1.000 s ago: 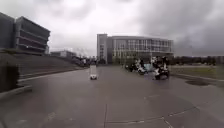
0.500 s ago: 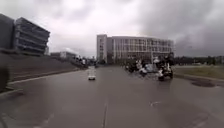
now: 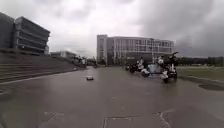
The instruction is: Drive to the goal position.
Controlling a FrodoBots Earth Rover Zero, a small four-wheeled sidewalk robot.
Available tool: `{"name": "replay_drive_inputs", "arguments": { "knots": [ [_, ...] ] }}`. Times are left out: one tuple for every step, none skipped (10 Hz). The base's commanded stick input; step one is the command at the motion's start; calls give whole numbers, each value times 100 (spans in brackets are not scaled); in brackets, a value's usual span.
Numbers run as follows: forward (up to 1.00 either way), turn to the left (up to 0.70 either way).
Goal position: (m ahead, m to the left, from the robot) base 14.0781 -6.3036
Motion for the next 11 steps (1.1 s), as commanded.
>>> {"name": "replay_drive_inputs", "arguments": {
  "knots": [
    [70, 0],
    [70, 0],
    [70, 0],
    [70, 0],
    [70, 0],
    [70, 0],
    [70, 0],
    [70, 0],
    [70, 0],
    [70, 0],
    [70, 0]
  ]
}}
